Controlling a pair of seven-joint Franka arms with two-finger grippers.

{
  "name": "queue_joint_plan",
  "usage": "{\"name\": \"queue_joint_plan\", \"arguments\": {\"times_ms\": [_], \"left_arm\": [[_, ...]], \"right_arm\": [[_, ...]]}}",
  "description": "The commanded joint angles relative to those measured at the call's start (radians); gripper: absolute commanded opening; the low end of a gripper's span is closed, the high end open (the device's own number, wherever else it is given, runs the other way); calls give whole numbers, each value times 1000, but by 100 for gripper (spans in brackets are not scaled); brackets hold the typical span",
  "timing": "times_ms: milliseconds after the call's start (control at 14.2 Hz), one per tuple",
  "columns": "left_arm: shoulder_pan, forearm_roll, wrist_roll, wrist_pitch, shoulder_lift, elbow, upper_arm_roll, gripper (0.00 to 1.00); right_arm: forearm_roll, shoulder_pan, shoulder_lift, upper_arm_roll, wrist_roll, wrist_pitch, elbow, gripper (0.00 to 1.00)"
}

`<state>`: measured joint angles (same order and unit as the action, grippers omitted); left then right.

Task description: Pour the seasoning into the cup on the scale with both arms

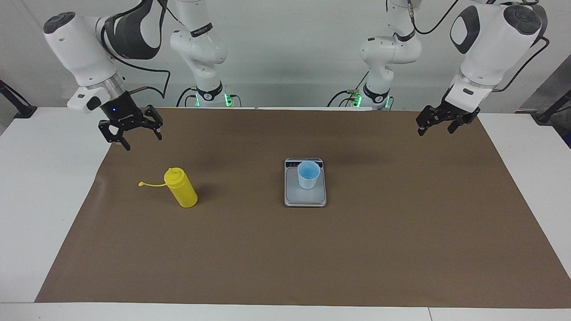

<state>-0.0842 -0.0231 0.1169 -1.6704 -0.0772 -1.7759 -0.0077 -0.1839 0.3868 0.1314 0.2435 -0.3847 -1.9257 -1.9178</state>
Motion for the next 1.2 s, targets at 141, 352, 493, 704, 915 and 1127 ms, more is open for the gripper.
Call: {"name": "queue_joint_plan", "arguments": {"times_ms": [141, 352, 493, 704, 915, 1127], "left_arm": [[1, -6, -14, 15, -6, 6, -5, 100], [6, -6, -13, 26, -9, 4, -5, 100], [11, -6, -13, 17, -9, 4, -3, 100], [9, -6, -14, 20, -7, 4, -3, 100], [9, -6, -14, 20, -9, 4, -3, 100], [9, -6, -14, 21, -9, 4, -3, 100]], "right_arm": [[130, 15, -10, 85, 284, 91, 92, 100], [190, 15, -27, 144, 424, 165, 158, 100], [225, -6, -30, 183, 507, 197, 180, 100], [241, -26, -39, 183, 546, 214, 200, 100], [239, -26, -56, 183, 544, 229, 238, 100], [235, -25, -84, 183, 544, 240, 279, 100]]}}
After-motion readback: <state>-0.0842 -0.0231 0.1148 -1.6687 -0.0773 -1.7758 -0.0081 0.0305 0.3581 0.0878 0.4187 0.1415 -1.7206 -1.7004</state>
